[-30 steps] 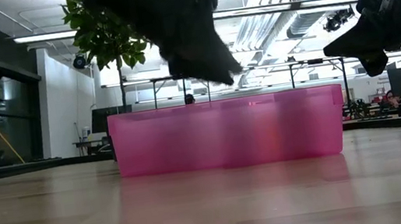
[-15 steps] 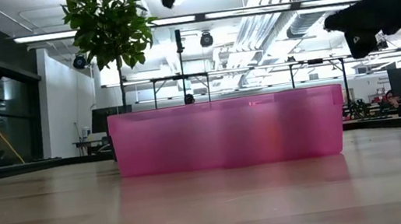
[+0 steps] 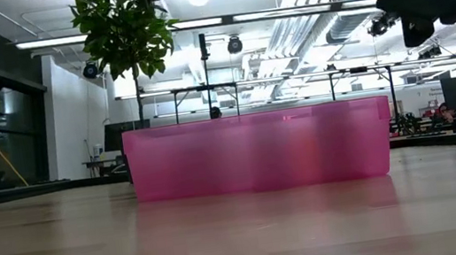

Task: Pick and place pill bottles into a basket
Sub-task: Return to Home Position

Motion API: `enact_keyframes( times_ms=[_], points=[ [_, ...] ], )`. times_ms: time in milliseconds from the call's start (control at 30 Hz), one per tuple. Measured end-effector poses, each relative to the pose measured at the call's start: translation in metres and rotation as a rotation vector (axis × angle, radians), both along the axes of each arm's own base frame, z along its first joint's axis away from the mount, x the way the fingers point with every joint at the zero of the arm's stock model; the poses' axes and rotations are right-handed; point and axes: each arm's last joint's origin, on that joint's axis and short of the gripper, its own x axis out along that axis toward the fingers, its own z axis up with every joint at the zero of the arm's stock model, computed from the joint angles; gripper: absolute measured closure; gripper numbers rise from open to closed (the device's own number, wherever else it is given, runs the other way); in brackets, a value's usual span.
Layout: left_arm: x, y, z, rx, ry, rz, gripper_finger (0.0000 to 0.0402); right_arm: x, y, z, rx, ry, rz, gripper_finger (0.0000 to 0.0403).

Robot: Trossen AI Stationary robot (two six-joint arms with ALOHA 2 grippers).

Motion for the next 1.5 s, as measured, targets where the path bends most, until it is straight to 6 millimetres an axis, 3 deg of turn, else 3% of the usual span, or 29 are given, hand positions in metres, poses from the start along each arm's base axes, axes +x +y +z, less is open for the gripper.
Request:
enact_keyframes(
  times_ms=[267, 433, 700, 867, 1100, 1400, 1500],
  points=[
    [-0.050, 0.007, -0.013, 0.038, -0.155, 0.058, 0.0353, -0.002, 0.000, -0.003, 0.045, 0.026, -0.034, 0.0403],
    [-0.084, 0.012, -0.026, 0.044, -0.144, 0.066, 0.0379, -0.002, -0.001, -0.004, 0.055, 0.031, -0.049, 0.0403],
    [-0.156, 0.022, -0.042, 0.027, -0.257, 0.149, 0.0368, -0.002, -0.001, -0.005, 0.092, 0.040, -0.049, 0.0403],
    [-0.185, 0.024, -0.061, 0.029, -0.326, 0.129, 0.0378, -0.002, -0.001, -0.006, 0.105, 0.040, -0.059, 0.0403],
    [-0.200, 0.026, -0.097, 0.019, -0.376, 0.119, 0.0377, -0.002, -0.002, -0.006, 0.105, 0.038, -0.097, 0.0403],
    [-0.193, 0.023, -0.148, -0.040, -0.298, 0.068, 0.0378, -0.002, -0.002, -0.006, 0.101, 0.040, -0.098, 0.0403],
    [-0.190, 0.023, -0.153, -0.045, -0.350, 0.048, 0.0375, -0.002, -0.002, -0.006, 0.101, 0.041, -0.098, 0.0403]
  ],
)
